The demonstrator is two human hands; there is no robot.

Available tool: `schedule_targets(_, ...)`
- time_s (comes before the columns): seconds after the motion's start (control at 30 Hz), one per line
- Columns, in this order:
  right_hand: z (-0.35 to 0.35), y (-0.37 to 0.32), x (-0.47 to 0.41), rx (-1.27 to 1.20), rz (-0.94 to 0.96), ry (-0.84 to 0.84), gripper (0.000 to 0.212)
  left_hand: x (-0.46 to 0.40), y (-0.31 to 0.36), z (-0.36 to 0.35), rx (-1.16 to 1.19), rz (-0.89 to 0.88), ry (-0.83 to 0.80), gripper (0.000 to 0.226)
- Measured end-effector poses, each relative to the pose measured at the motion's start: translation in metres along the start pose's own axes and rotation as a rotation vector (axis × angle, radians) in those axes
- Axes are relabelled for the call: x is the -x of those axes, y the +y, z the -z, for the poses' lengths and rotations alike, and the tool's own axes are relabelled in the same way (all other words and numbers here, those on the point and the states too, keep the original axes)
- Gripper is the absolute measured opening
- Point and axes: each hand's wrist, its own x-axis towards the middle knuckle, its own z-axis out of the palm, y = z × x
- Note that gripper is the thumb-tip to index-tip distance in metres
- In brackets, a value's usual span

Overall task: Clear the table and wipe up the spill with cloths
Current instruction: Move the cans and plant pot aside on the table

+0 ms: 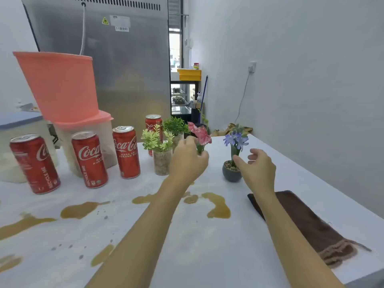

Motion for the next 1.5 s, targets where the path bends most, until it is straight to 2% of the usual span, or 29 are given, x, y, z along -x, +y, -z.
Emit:
schedule_targets(0.17,-0.018,0.0,-0.014,0.048,-0.049,-0.047,0.064,-0.033,0.005,-0.014,-0.022,0.036,-0.091,0.051)
schedule_targets(0.3,-0.03,0.002,-0.023,0.112,-0.056,-0.018,0.048,-0.054,0.007,-0.024,0.001,0.076,-0.104,0.066)
schedule_targets(0.43,-0.034,0.008,-0.031,0.129,-0.054,0.01,0.026,-0.067,0.003,-0.037,0.043,0.101,-0.099,0.071)
schedule_targets(0.57,-0.022,0.009,-0.042,0.148,-0.055,0.058,0.027,-0.077,-0.014,-0.052,-0.002,0.147,-0.201,0.078)
schedule_targets(0.67,-0.008,0.01,-0.056,0.157,-0.05,0.12,0.027,-0.082,-0.02,-0.057,0.022,0.133,-0.213,0.065)
schedule_targets(0.87,0.012,0.026,-0.081,0.154,-0.073,0.218,0.028,-0.094,-0.024,-0.059,0.035,0.089,-0.111,0.024)
schedule_targets(0.93,0.017,0.033,-0.085,0.153,-0.1,0.232,0.026,-0.098,-0.021,-0.06,0.05,0.102,-0.103,0.017)
schedule_targets(1.2,0.033,0.059,-0.093,0.19,-0.145,0.236,0.023,-0.1,0.023,-0.094,0.149,0.121,-0.211,0.028)
schedule_targets(1.37,0.035,0.069,-0.093,0.255,-0.193,0.139,0.017,-0.101,0.059,-0.122,0.207,0.091,-0.281,0.033)
schedule_targets(1.5,0.034,0.081,-0.096,0.282,-0.204,0.154,0.017,-0.102,0.075,-0.141,0.201,0.082,-0.297,0.029)
